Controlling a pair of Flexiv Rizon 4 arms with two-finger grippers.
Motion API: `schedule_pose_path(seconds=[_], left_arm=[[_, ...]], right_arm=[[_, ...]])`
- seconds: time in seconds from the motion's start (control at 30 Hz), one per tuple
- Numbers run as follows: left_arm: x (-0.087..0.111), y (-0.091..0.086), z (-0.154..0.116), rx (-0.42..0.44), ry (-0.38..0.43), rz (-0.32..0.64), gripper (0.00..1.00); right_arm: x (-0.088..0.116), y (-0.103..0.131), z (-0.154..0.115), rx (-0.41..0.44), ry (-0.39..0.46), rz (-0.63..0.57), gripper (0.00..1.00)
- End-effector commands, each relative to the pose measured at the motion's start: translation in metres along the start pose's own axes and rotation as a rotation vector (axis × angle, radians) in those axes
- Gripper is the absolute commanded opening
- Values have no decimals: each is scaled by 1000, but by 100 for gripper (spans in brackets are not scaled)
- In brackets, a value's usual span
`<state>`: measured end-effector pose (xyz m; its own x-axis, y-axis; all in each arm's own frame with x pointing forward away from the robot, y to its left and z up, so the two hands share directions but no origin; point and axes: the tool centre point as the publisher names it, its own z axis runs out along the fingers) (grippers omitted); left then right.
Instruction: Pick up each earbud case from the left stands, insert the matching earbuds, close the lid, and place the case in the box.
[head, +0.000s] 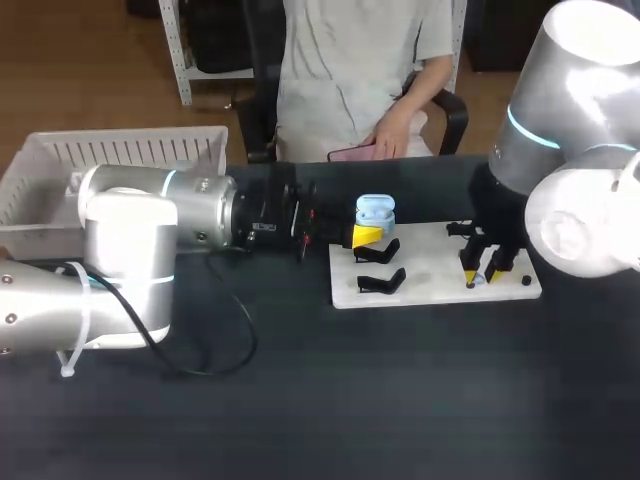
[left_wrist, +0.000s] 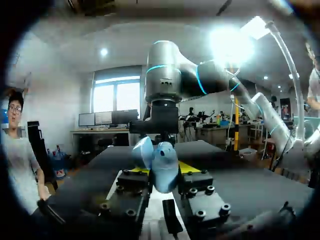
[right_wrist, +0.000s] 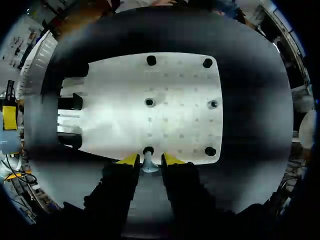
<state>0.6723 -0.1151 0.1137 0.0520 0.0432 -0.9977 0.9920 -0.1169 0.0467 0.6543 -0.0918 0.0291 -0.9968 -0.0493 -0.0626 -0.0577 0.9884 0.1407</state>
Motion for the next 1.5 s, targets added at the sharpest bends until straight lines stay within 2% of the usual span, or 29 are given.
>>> schedule_pose_path(seconds=[0.03, 0.27, 0.43, 0.47, 0.5, 0.7, 0.97, 1.23, 1.5], left_arm=[[0, -1, 1, -5, 0, 3, 0], [0, -1, 1, -5, 0, 3, 0], [0, -1, 1, -5, 0, 3, 0], [0, -1, 1, -5, 0, 3, 0], [0, -1, 1, -5, 0, 3, 0], [0, -1, 1, -5, 0, 3, 0], [0, -1, 1, -5, 0, 3, 0], [0, -1, 1, -5, 0, 3, 0], [0, -1, 1, -5, 0, 3, 0]], right_arm=[[4, 0, 0, 2, -4, 3, 28], [3, 2, 2, 2, -1, 6, 27], [2, 4, 2, 6, -1, 5, 22], [2, 4, 2, 7, -1, 6, 14], [2, 4, 2, 7, -1, 7, 0], [4, 4, 1, 11, -1, 14, 0], [7, 8, -14, 11, -23, 16, 0], [14, 13, -46, 30, -67, 7, 0], [26, 24, -110, 48, -96, -71, 0]])
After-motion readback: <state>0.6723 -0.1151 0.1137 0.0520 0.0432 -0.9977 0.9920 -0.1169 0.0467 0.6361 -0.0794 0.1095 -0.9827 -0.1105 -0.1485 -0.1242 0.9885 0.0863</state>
